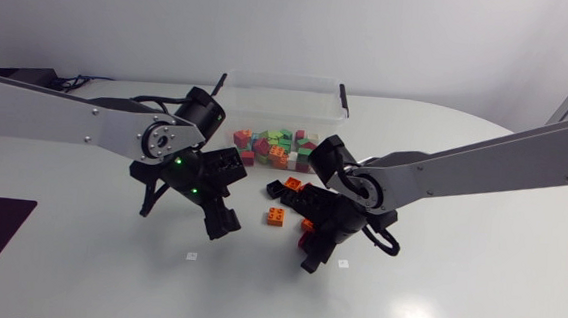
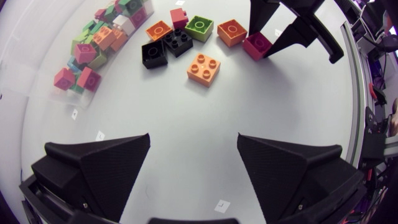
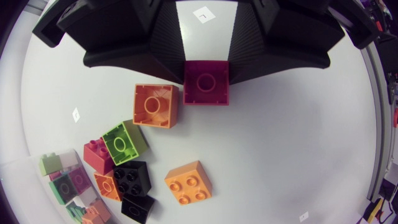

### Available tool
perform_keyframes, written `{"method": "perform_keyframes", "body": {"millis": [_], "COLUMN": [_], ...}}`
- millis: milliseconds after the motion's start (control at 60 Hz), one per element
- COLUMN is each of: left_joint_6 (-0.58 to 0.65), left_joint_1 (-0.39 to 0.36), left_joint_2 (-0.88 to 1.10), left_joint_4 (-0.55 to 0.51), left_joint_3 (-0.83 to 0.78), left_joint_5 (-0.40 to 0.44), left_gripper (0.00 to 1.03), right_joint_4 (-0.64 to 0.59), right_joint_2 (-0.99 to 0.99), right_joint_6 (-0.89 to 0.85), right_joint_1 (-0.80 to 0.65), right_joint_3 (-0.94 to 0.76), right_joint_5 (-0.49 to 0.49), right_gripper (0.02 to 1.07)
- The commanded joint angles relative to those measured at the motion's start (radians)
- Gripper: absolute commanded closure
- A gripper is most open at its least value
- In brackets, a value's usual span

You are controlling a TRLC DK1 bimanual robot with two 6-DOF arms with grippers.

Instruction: Place the duplo bricks in the container

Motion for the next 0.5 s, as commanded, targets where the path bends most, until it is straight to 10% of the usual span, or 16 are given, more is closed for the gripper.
{"method": "perform_keyframes", "body": {"millis": [0,483], "left_joint_6": [0.031,0.184], "left_joint_1": [-0.015,-0.113], "left_joint_2": [0.057,0.204], "left_joint_4": [0.008,-0.009], "left_joint_3": [0.051,0.188], "left_joint_5": [0.008,-0.011], "left_gripper": [0.07,0.07], "right_joint_4": [-0.002,-0.048], "right_joint_2": [-0.030,-0.329], "right_joint_6": [-0.023,-0.063], "right_joint_1": [-0.007,-0.070], "right_joint_3": [-0.035,-0.232], "right_joint_5": [-0.006,-0.063], "right_gripper": [0.75,0.75]}}
